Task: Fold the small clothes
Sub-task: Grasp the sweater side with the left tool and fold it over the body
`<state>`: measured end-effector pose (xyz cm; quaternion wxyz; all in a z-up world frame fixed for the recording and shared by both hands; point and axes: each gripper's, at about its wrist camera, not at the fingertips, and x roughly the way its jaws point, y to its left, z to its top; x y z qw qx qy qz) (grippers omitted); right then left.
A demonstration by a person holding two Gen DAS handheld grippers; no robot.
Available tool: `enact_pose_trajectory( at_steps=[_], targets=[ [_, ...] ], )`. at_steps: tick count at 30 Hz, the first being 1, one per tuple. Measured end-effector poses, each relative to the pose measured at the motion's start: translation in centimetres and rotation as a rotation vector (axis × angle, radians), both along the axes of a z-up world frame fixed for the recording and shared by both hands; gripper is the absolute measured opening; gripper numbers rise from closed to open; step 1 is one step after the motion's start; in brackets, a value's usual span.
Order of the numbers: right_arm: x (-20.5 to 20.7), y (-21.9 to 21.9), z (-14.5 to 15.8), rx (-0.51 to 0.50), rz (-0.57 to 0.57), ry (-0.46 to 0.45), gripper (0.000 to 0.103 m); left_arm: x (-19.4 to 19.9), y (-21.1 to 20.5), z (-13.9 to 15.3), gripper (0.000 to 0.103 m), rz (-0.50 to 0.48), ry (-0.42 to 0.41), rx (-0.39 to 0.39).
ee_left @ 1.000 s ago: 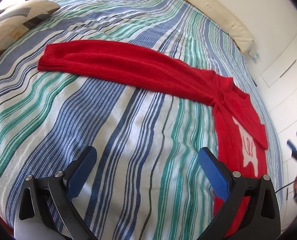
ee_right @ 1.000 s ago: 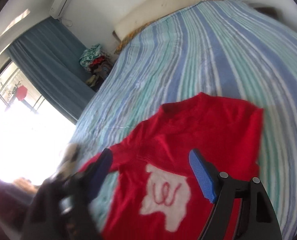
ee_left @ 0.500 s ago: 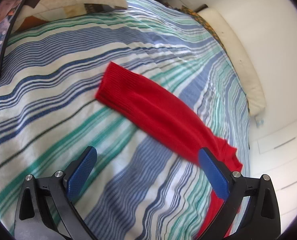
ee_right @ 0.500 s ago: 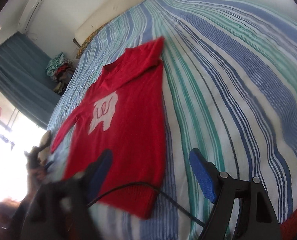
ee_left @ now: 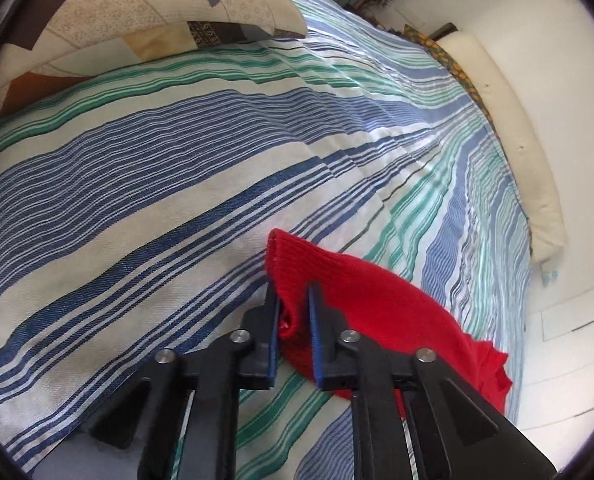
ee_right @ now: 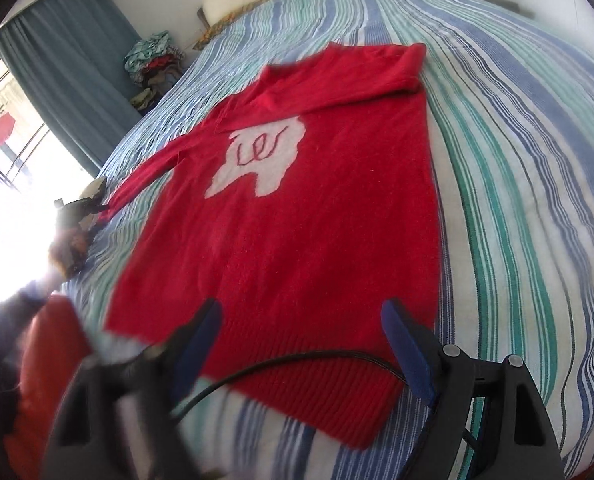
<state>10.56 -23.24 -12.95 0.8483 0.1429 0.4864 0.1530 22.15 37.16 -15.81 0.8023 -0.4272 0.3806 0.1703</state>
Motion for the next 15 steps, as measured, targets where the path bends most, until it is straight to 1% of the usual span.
enact_pose_trajectory(
  at_steps=[2,3,6,9,11,13,15],
  targets=[
    [0.2,0.3,0.0,0.003,0.008,-0.005,0.081,0.7,-1.1,2.6,0.009,-0.042,-0.025,0.061],
    [0.2,0.3,0.1,0.007,0.008,-0.008,0.081,1.5,-2.1,4.3,0.009,-0.081,-0.051,0.093],
    [0.3,-0.2,0.1,0.036,0.000,-0.013,0.081,5.0,-7.4,10.0,0.009,-0.244,-0.147,0.134],
    [0.3,-0.8,0.1,0.068,-0.020,-0.014,0.081,8.7,-15.7,15.8,0.009,-0.448,-0.259,0.173],
    [0.2,-1.3,0.3,0.085,-0.033,-0.020,0.081,10.7,-22.1,18.8,0.009,-0.592,-0.325,0.173],
    [0.1,-1.5,0.5,0.092,-0.041,-0.029,0.081,11.9,-28.5,20.7,0.009,-0.729,-0.377,0.159],
    [-0.1,-1.7,0.7,0.094,-0.043,-0.039,0.081,12.7,-34.6,21.5,0.009,-0.847,-0.409,0.167]
  ],
)
